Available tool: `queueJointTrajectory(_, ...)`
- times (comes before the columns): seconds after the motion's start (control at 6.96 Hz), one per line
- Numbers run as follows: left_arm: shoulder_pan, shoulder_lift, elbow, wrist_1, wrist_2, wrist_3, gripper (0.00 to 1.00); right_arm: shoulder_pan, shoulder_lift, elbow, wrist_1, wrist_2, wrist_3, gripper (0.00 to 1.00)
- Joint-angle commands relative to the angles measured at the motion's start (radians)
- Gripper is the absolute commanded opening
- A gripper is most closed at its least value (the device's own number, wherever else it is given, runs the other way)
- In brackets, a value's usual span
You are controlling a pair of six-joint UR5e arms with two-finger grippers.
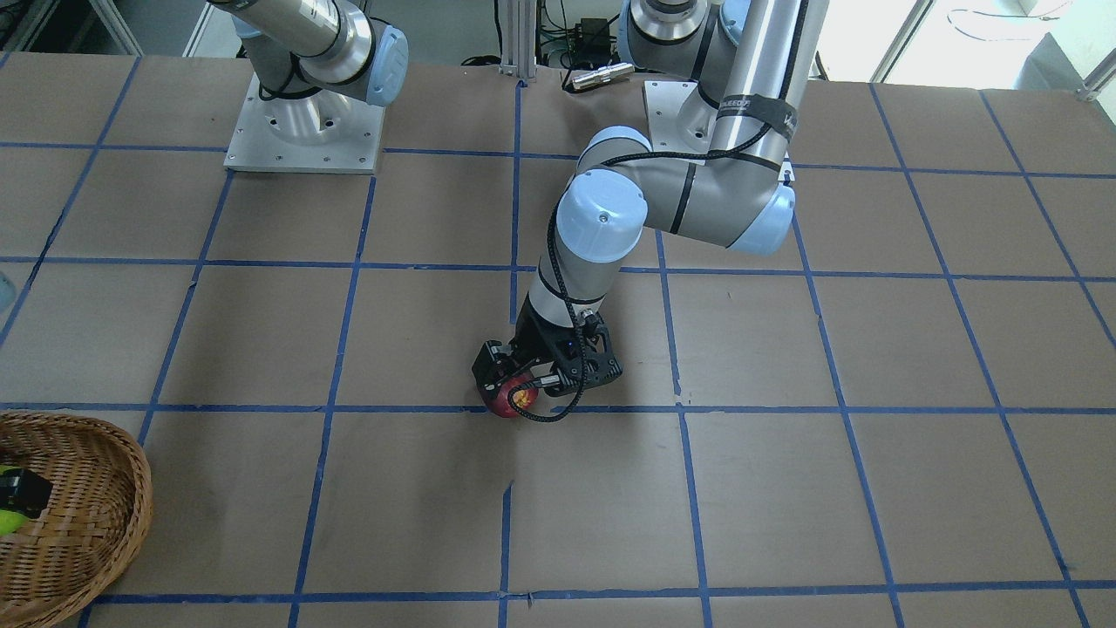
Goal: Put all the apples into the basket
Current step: 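Drop green apple into basket with right while left sets dark apple center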
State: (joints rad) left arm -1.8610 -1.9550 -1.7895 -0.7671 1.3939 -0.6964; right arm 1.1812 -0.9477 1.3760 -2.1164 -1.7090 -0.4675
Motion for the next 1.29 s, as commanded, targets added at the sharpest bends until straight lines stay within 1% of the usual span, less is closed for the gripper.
queueJointTrajectory(0.0,0.025,0.157,0.156,-0.415,0.004,0.136,1.00,-0.027,0.029,0.002,-0.028,0.000,-0.013,0.40)
queueJointTrajectory(0.14,0.048,0.233,0.217,-0.643,0.069,0.325,1.00,-0.052,0.027,-0.002,-0.024,0.011,-0.013,0.97)
queueJointTrajectory(0.29,0.115,0.307,0.216,-0.790,0.104,0.597,1.00,-0.061,0.024,-0.011,-0.020,0.012,-0.013,1.00)
queueJointTrajectory(0.43,0.179,0.361,0.214,-0.814,0.106,0.724,1.00,-0.052,0.015,-0.030,-0.014,0.014,-0.010,1.00)
queueJointTrajectory(0.57,0.221,0.387,0.220,-0.795,0.102,0.763,1.00,-0.016,-0.014,-0.038,0.013,0.014,-0.002,1.00)
queueJointTrajectory(0.72,0.227,0.389,0.211,-0.770,0.112,0.755,1.00,0.062,-0.046,-0.038,0.086,0.015,0.024,1.00)
queueJointTrajectory(0.86,0.232,0.399,0.203,-0.776,0.117,0.756,1.00,0.134,-0.092,-0.035,0.173,0.019,0.108,1.00)
queueJointTrajectory(1.01,0.265,0.422,0.205,-0.793,0.188,0.756,1.00,0.231,-0.130,-0.032,0.279,0.055,0.178,1.00)
queueJointTrajectory(1.15,0.287,0.432,0.200,-0.795,0.209,0.749,1.00,0.336,-0.179,-0.028,0.370,0.086,0.190,1.00)
